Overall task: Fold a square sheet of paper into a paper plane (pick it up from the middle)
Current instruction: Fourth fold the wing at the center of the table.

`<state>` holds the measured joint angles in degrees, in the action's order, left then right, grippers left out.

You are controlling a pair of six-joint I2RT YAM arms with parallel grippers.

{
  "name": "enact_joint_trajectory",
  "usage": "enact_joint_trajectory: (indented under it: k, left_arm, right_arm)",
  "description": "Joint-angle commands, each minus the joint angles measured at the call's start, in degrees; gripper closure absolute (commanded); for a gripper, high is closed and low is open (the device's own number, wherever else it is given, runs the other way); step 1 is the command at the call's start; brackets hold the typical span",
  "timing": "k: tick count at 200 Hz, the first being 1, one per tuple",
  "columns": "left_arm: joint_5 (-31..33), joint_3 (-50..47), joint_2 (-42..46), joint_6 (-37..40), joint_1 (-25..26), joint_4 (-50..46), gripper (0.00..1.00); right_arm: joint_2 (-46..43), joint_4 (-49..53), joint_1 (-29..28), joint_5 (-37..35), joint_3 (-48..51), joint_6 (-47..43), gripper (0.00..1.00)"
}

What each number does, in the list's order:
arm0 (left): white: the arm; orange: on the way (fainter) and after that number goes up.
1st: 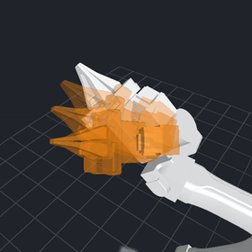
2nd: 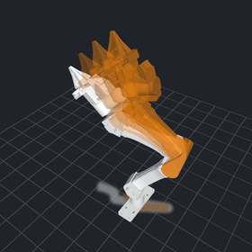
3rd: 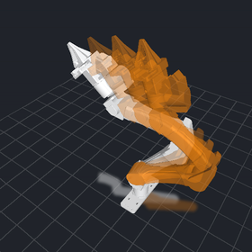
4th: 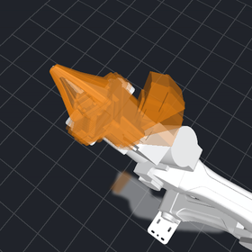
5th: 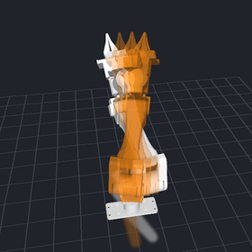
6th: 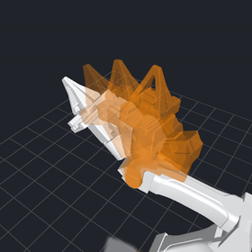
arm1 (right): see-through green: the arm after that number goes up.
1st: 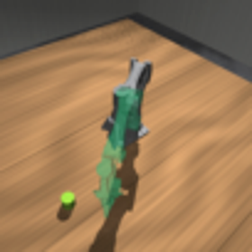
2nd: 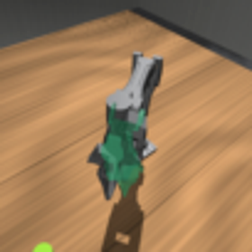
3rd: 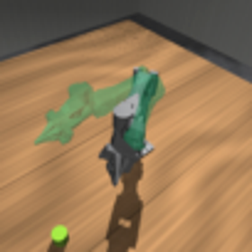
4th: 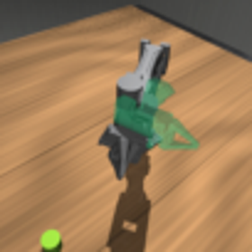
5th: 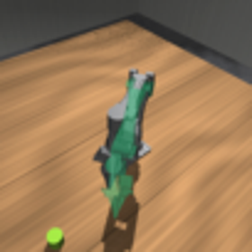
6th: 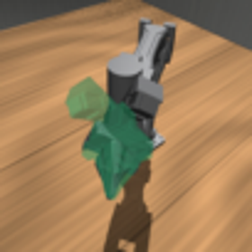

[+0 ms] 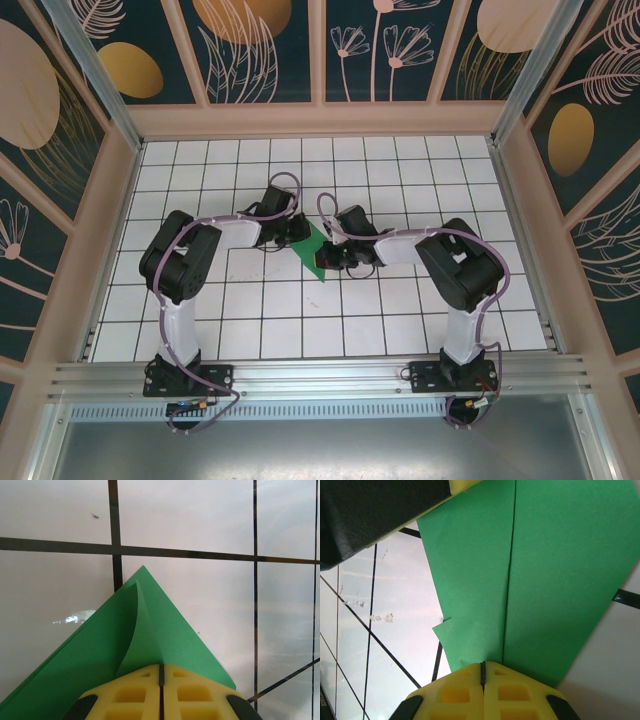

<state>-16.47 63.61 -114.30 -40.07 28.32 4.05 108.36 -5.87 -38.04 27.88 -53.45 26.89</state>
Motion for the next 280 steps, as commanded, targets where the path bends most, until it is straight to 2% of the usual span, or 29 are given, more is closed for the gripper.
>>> enact_joint_trajectory:
  k: [1, 137, 177, 247, 280]
  left_arm:
    - [5.5, 0.6, -3.0, 1.8, -2.5, 3.3, 0.90]
    - [5.5, 4.6, -5.8, 5.0, -5.8, 3.1, 0.89]
    - [7.0, 4.5, -5.4, 5.1, -6.3, 2.6, 0.88]
    - [5.6, 7.5, -8.5, 6.5, -6.7, 1.2, 0.85]
    - [5.1, 9.3, -6.1, 6.8, -7.0, -0.3, 0.82]
  right_arm:
    - [2.2, 14.1, -0.9, -2.6, 4.2, -1.7, 1.00]
    - [0.6, 14.0, -0.7, -2.0, 6.5, -1.9, 1.00]
    - [0.8, 14.0, -0.5, -2.0, 6.7, -2.0, 1.00]
    - [0.5, 14.0, -0.3, -2.1, 6.6, -2.0, 1.00]
    - [0.8, 14.3, -0.2, -2.2, 5.1, -2.1, 1.00]
